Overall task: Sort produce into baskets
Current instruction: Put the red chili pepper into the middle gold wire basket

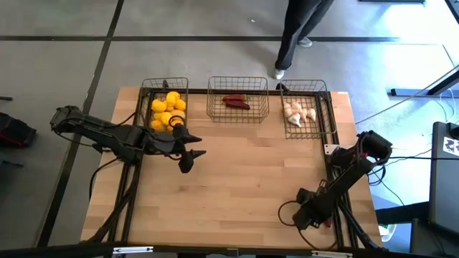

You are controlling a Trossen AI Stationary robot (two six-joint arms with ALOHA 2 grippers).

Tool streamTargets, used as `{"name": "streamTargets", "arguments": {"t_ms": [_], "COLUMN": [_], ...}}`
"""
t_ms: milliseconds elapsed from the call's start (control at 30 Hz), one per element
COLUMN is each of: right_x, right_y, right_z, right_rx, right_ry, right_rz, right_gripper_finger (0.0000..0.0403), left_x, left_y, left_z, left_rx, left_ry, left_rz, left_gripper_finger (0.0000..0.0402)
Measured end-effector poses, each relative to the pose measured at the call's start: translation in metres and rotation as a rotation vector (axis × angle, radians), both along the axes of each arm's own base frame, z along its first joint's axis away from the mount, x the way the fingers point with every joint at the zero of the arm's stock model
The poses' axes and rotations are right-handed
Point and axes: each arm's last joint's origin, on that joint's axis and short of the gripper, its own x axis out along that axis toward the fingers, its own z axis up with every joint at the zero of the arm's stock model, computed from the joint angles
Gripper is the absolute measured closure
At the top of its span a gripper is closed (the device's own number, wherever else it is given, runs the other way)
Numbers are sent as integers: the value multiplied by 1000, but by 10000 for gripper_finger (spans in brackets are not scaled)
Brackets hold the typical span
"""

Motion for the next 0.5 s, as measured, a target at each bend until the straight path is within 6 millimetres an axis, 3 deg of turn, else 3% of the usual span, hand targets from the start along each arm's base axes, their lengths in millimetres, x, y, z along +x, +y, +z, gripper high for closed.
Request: {"name": "streamTargets", "arguments": {"t_ms": [500], "right_x": [-14], "right_y": [-16], "right_z": [-25], "right_rx": [-75], "right_ry": [43], "right_rz": [-84], "right_gripper_finger": [169], "left_x": [2], "left_y": [1], "left_z": [-1], "left_rx": [15], "left_ry": [-36], "left_rz": [8], "left_gripper_finger": [137]}}
